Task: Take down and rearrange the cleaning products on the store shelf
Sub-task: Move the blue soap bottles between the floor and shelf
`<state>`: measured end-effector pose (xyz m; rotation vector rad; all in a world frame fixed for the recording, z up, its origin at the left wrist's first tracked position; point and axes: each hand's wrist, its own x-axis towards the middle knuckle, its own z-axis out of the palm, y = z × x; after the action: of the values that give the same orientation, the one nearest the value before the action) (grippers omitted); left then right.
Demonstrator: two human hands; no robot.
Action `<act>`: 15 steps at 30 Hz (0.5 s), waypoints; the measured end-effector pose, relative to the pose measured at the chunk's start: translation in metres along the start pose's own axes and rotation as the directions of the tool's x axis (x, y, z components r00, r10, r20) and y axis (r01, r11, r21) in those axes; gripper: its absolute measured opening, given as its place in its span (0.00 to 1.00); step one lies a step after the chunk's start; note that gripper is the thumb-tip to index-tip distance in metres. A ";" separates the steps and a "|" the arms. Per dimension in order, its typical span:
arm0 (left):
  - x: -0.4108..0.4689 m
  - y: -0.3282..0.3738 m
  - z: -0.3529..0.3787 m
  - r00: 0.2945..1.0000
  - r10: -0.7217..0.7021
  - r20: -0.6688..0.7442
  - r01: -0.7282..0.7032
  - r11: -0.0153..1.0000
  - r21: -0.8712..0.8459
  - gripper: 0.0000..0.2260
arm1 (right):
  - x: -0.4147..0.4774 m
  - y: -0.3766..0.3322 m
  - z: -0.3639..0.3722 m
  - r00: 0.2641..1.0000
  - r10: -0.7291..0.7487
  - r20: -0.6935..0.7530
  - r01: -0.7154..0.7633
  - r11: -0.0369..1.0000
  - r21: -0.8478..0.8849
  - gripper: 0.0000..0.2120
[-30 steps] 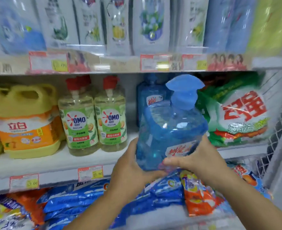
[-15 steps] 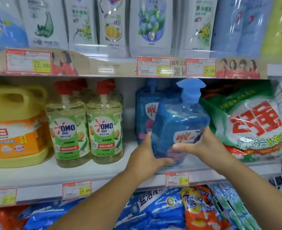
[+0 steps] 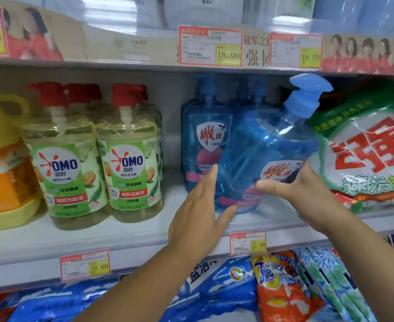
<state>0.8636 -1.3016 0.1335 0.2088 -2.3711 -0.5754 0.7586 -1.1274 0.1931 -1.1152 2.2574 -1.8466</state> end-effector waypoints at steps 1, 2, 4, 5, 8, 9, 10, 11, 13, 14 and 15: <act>0.000 -0.001 0.000 1.000 0.007 -0.018 -0.007 1.000 -0.017 0.38 | 0.000 0.004 0.000 1.000 -0.009 -0.017 0.010 1.000 0.021 0.36; 0.001 -0.001 0.000 0.999 0.013 -0.038 -0.014 0.999 -0.030 0.37 | -0.001 0.008 0.001 0.999 -0.020 -0.039 0.022 0.999 0.040 0.37; 0.001 -0.002 0.001 0.997 0.043 -0.060 -0.044 0.999 -0.017 0.36 | -0.004 0.017 0.001 0.996 -0.030 -0.080 0.036 0.996 0.078 0.38; 0.001 -0.002 0.002 0.996 0.060 -0.062 -0.060 0.998 0.001 0.35 | -0.004 0.021 -0.001 0.996 -0.014 -0.092 0.024 0.994 0.105 0.41; 0.002 -0.002 0.002 0.993 0.095 -0.076 -0.093 0.995 0.039 0.33 | -0.002 0.029 -0.003 0.995 0.033 -0.096 -0.013 0.981 0.196 0.45; 0.003 -0.002 0.003 0.991 0.101 -0.084 -0.097 0.994 0.046 0.31 | 0.001 0.031 -0.004 0.996 0.043 -0.075 -0.024 0.972 0.235 0.46; 0.003 -0.002 0.003 0.991 0.102 -0.093 -0.097 0.994 0.050 0.30 | 0.004 0.032 -0.005 0.997 0.051 -0.055 -0.034 0.961 0.274 0.45; 0.003 -0.002 0.003 0.990 0.101 -0.100 -0.096 0.994 0.053 0.29 | 0.008 0.032 -0.006 0.998 0.049 -0.044 -0.034 0.953 0.301 0.40; 0.004 -0.003 0.004 0.990 0.095 -0.107 -0.089 0.994 0.059 0.28 | 0.013 0.028 -0.005 0.998 0.059 -0.036 -0.043 0.940 0.338 0.28; 0.004 -0.004 0.004 0.990 0.088 -0.110 -0.082 0.995 0.059 0.27 | 0.016 0.026 -0.005 0.997 0.071 -0.035 -0.055 0.936 0.347 0.26; 0.005 -0.004 0.004 0.990 0.078 -0.114 -0.072 0.996 0.057 0.27 | 0.019 0.025 -0.004 0.997 0.072 -0.031 -0.057 0.938 0.343 0.27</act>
<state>0.8573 -1.3051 0.1320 0.1707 -2.2727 -0.4536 0.7298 -1.1326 0.1807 -0.9401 1.8620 -2.1434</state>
